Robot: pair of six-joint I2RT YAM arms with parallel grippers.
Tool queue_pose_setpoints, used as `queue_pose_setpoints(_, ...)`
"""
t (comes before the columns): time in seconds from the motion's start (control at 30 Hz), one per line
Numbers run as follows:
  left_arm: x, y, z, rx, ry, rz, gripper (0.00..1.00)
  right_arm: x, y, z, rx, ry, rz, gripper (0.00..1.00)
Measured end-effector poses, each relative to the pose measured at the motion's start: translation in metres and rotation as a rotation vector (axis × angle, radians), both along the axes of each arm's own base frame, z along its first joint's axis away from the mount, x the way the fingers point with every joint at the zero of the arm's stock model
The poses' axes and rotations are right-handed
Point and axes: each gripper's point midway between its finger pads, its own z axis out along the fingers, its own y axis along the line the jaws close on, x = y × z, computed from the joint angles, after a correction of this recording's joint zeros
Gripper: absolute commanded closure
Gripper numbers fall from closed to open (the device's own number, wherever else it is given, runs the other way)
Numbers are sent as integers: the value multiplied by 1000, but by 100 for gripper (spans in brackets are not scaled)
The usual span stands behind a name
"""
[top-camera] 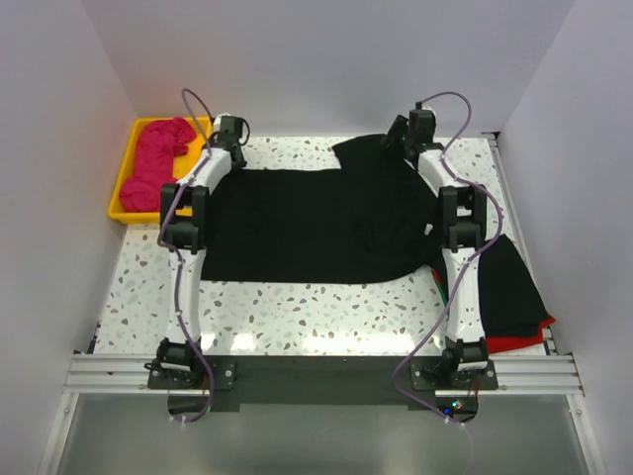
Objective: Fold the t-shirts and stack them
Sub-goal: Fold the tshirt
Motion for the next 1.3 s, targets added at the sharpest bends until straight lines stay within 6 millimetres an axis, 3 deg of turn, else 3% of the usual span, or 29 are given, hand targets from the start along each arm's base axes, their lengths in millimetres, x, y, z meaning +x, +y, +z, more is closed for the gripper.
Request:
queue_pose_setpoints(0.17, -4, 1, 0, 2, 5, 1, 91, 0, 0, 0, 1, 2, 0, 43)
queue_pose_setpoints(0.3, -7, 2, 0, 1, 5, 3, 99, 0, 0, -1, 2, 3, 0, 43)
queue_pose_setpoints(0.67, -12, -2, 2, -24, -3, -1, 100, 2, -4, -5, -2, 8, -6, 42)
queue_pose_setpoints(0.73, -14, -3, 3, -30, -1, -6, 87, 2, -5, -5, -2, 7, -6, 42)
queue_pose_setpoints(0.77, -15, -3, 4, -31, 2, -10, 74, 2, -5, -5, -4, 7, -6, 42)
queue_pose_setpoints(0.87, -18, -4, 5, -33, 1, -14, 63, 2, -5, -5, -9, 7, -3, 41)
queue_pose_setpoints(1.17, -22, -4, 37, -39, -51, -12, 55, 2, -6, -5, -22, 5, 4, 41)
queue_pose_setpoints(1.3, -24, -2, 37, -32, -42, -6, 55, 2, -6, -5, -23, 5, 5, 41)
